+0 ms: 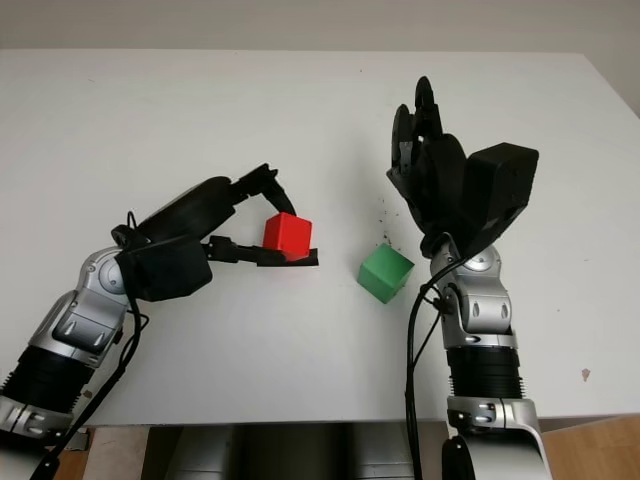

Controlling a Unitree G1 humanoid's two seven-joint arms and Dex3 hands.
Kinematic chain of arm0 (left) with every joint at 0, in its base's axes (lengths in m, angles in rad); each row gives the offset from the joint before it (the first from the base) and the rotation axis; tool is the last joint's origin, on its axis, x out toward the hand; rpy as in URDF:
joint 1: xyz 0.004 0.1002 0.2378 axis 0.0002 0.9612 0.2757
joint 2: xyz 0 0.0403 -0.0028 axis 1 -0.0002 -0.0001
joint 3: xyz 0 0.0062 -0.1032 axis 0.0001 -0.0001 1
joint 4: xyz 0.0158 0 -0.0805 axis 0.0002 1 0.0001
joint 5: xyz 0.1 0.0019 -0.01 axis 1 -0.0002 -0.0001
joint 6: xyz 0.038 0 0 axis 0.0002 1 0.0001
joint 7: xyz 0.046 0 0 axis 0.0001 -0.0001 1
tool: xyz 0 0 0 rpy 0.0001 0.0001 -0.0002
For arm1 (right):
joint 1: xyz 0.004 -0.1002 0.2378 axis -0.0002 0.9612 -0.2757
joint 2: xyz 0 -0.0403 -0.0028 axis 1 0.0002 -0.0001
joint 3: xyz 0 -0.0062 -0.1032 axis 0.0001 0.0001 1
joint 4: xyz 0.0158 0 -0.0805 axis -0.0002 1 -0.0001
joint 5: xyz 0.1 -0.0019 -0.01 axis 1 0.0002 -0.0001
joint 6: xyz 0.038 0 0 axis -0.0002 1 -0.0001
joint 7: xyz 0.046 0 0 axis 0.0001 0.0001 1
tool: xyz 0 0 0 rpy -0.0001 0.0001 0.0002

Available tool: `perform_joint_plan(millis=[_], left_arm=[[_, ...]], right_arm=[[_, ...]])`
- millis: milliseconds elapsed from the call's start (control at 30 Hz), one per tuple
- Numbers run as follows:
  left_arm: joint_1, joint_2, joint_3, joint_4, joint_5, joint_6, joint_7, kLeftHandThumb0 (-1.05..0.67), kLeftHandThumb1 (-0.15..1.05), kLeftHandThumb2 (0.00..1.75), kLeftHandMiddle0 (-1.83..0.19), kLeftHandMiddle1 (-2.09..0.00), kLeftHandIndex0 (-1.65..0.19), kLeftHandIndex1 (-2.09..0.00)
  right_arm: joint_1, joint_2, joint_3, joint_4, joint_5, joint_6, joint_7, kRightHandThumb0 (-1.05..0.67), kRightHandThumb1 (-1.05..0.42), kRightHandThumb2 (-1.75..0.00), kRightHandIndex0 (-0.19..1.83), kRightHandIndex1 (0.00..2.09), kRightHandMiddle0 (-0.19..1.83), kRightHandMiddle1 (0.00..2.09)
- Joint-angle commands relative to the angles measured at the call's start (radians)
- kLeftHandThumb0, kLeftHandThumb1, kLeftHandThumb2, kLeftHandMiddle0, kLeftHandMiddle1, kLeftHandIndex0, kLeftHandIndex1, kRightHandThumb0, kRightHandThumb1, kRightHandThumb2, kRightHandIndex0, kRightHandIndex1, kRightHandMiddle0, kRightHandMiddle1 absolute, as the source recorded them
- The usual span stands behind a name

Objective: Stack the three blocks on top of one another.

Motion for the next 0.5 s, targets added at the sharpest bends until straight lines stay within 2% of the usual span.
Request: perform_joint_plan(millis=[0, 333, 467], left_arm=[[-0.003, -0.005, -0.013, -0.014, 0.009, 0.004, -0.006, -0.45, 1.05, 0.14, -0.08, -0.05, -0.13, -1.72], [-0.014, 0.004, -0.015, 0.010, 0.039, -0.014, 0.001, -0.44, 1.05, 0.14, -0.09, -0.05, -0.13, -1.69], [-0.015, 0.006, -0.016, 0.028, 0.077, -0.046, 0.044, -0.45, 1.05, 0.13, -0.11, -0.06, -0.16, -1.71]], right_arm=[[0.007, 0.002, -0.002, -0.020, 0.000, 0.002, -0.002, -0.73, -1.05, -0.70, -0.19, 0.00, -0.19, 0.00], [0.008, 0.003, -0.006, -0.023, 0.007, 0.009, -0.002, -0.74, -1.05, -0.69, -0.19, 0.00, -0.19, 0.00], [0.005, 0.001, -0.002, -0.022, 0.003, 0.007, -0.003, -0.74, -1.05, -0.69, -0.19, 0.00, -0.19, 0.00]])
